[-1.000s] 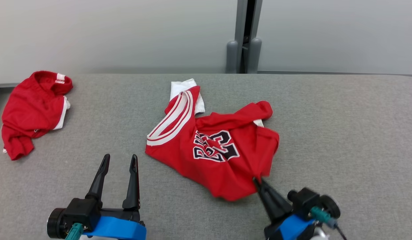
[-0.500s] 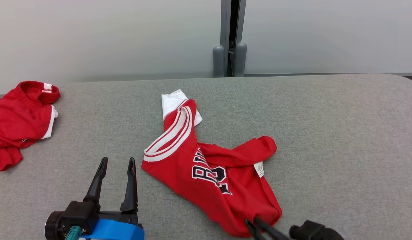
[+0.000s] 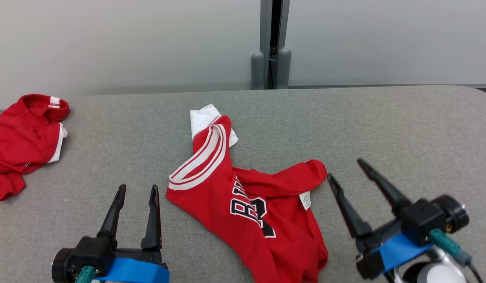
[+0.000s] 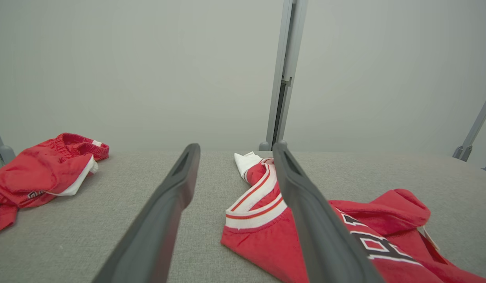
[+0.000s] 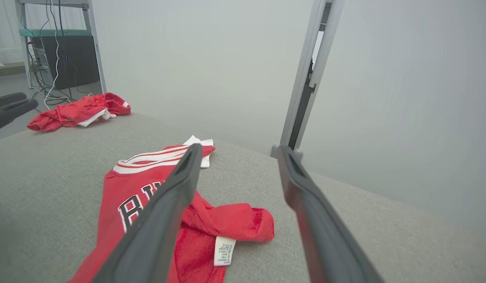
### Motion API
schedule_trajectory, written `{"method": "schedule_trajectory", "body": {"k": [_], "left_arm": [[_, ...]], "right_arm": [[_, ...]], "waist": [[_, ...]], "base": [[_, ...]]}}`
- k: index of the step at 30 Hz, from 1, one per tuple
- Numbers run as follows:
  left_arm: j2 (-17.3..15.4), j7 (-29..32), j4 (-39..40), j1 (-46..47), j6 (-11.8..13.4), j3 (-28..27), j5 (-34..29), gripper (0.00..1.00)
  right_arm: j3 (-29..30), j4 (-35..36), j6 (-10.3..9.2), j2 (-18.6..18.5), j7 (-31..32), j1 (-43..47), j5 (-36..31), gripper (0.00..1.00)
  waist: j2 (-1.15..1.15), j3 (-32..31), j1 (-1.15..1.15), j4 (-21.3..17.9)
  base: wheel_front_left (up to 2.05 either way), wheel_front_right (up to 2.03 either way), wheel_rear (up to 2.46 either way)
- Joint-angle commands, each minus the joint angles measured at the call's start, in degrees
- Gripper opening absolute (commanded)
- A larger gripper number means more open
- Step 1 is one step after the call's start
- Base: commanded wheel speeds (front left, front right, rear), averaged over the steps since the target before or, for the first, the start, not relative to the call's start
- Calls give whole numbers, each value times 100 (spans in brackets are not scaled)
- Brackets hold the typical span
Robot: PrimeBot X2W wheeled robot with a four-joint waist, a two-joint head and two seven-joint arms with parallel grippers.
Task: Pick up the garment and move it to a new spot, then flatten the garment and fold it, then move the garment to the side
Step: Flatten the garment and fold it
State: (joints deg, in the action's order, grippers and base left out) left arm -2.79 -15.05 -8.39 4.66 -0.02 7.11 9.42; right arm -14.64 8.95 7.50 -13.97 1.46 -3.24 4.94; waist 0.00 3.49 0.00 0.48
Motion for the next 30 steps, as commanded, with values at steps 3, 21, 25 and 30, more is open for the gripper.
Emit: {"method": "schedule_trajectory", "body": {"k": [3,21,25,30], "left_arm": [[-19,-19,33,105,-1,13,-39,100],[-20,-19,56,536,36,182,23,100],[-21,-19,48,613,41,225,38,100],[-19,-19,38,671,76,243,44,100]], "right_arm": [[106,-200,-2,-91,-73,-428,-104,100],[235,-3756,-2,79,-769,-2123,-171,100],[258,-4629,-2,155,-991,-2361,-186,100],[174,-5511,-2,272,-1225,-2572,-63,100]], "waist": [[0,92,0,39],[0,773,0,447],[0,862,0,533],[0,902,0,579]], "base": [[0,0,0],[0,0,0],[0,0,0],[0,0,0]]}}
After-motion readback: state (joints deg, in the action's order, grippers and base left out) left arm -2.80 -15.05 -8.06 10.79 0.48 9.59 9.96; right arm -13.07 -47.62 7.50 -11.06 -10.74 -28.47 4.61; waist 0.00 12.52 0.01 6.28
